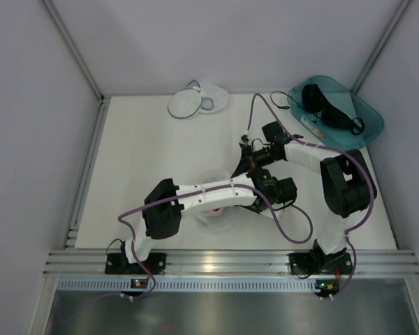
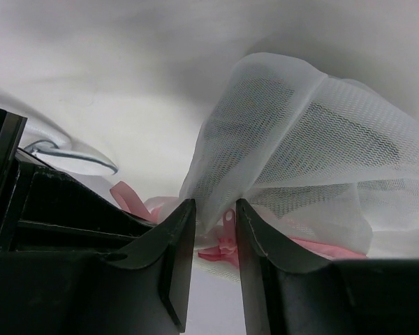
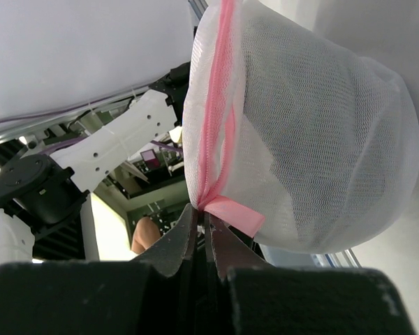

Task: Place the bra in the laundry bag and zip it closed
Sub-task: Adjust the laundry bag at the center of the board.

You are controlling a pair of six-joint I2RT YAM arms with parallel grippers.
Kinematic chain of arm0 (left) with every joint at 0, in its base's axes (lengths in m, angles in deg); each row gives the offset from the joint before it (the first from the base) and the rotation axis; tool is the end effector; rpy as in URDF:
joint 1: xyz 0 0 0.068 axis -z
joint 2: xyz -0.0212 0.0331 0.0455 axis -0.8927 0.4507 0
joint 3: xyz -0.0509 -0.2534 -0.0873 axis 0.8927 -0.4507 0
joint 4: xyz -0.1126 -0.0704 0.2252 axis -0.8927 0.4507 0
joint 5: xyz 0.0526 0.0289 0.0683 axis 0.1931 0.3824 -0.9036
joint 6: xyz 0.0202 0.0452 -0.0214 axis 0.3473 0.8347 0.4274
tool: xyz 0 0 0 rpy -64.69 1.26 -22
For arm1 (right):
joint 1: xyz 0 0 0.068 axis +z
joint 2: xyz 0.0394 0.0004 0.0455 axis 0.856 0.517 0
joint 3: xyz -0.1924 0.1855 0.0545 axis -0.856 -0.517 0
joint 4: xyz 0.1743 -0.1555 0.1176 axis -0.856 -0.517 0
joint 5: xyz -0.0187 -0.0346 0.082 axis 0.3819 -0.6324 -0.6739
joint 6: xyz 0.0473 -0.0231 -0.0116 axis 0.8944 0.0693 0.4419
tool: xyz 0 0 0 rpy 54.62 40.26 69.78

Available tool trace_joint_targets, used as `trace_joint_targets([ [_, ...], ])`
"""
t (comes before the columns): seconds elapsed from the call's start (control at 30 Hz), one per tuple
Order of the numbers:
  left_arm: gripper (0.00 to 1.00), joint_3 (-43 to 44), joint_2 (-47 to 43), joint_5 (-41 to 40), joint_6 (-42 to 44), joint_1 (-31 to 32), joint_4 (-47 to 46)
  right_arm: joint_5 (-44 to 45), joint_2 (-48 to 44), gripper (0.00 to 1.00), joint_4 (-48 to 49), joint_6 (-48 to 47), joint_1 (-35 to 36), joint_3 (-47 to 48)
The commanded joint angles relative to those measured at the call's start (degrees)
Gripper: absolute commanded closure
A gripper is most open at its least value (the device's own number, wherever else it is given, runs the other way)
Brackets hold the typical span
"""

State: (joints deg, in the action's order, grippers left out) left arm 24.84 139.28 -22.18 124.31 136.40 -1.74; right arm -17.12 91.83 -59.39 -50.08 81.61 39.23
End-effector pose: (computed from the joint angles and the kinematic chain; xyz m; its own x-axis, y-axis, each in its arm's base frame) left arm 0.1331 -0.3868 0.2466 0.2910 0.9288 0.2295 0.8540 -0.3603 0.3753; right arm 0.3088 0.1659 0.1865 -0.9710 -0.1975 0.1349 0.0650 0.3249 0.9435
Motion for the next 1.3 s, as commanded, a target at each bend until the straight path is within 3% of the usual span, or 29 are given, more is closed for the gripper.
trace_joint_targets([
  [0.0,0.65,0.1,-1.3,-3.3,0.2,0.2,10.5,-1.6,-3.7,1.0,0.0,-0.1,-0.2,-0.4],
  [0.13,0.81,0.1,-1.3,-3.6,0.1,0.3,10.6,-1.2,-4.5,1.0,-0.1,-0.3,-0.2,-0.6],
  [0.2,0.97,0.1,-1.6,-3.4,0.0,0.6,10.6,-0.3,-4.4,1.0,-0.6,-1.2,-0.2,-0.1],
  [0.23,1.0,0.1,-1.8,-3.1,0.0,1.0,10.6,0.1,-4.2,1.0,-1.2,-1.7,-0.2,0.2],
  [0.6,1.0,-2.4,-4.6,1.6,-1.5,5.6,10.5,3.1,3.8,1.0,-7.0,-8.7,-0.2,10.3],
  [0.97,1.0,-2.2,-4.4,5.2,-4.4,7.2,10.4,1.7,4.2,1.0,-7.7,-10.2,0.0,14.1],
  [1.03,1.0,-0.9,-3.8,5.0,-5.2,6.2,10.4,1.9,4.3,0.69,-16.1,-16.7,0.3,16.5],
  [1.07,1.0,0.1,-3.6,4.7,-5.4,5.7,10.4,2.5,4.3,0.49,-19.0,-19.0,0.2,17.2],
  [1.17,1.0,1.5,-3.4,4.2,-6.6,4.2,10.1,3.8,3.3,0.28,-26.3,-26.4,-0.8,18.2],
  [1.27,1.0,2.5,-3.9,5.7,-8.2,2.8,9.4,4.4,1.7,0.24,-30.2,-30.8,-3.1,18.1],
])
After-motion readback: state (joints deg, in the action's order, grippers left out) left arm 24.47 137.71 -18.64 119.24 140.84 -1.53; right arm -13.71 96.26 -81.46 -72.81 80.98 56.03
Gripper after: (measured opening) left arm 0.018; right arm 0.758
